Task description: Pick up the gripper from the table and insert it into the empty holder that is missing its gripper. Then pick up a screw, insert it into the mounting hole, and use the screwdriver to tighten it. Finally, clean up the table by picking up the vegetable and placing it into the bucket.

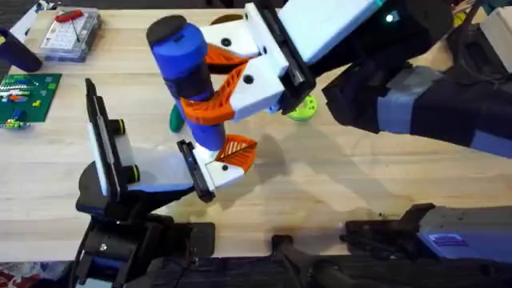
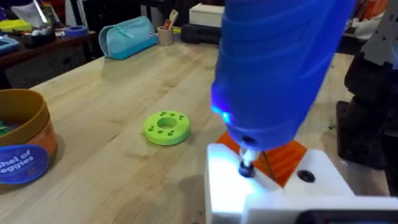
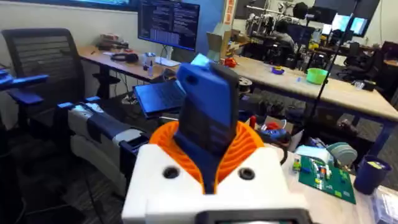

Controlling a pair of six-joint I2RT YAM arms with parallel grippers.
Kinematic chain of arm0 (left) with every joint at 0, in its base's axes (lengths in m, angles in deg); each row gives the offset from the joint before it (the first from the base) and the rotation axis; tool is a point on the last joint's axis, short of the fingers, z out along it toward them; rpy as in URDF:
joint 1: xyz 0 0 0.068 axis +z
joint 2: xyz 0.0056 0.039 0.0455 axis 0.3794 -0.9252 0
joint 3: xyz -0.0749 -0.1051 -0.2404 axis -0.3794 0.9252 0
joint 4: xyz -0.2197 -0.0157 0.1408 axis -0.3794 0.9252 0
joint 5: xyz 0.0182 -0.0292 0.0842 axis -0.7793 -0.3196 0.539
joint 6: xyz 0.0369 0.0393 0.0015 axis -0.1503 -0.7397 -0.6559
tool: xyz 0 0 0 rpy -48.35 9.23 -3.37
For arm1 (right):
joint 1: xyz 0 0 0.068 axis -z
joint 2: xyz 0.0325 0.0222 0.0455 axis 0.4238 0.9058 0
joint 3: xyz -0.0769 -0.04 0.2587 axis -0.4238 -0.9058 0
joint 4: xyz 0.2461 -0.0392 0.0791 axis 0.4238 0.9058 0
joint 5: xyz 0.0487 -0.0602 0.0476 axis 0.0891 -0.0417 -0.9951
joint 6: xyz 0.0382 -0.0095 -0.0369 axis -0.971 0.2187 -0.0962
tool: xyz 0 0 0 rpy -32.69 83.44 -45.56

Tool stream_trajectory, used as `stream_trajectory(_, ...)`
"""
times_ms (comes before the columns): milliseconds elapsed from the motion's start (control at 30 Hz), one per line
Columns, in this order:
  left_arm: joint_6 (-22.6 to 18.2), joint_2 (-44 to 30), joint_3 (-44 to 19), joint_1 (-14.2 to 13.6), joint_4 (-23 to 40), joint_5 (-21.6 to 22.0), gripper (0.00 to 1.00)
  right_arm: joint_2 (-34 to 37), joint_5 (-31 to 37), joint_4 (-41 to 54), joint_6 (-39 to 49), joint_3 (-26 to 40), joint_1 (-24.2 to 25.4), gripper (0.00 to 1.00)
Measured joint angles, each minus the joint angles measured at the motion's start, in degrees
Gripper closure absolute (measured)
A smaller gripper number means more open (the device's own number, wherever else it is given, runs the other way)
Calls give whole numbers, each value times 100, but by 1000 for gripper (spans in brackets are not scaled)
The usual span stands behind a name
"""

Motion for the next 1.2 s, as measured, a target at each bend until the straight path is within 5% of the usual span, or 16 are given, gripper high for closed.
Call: stream_trajectory(1200, 4, -1, 0, 0, 9, -1, 989, 0, 2, 191, 58, 0, 0, 957)
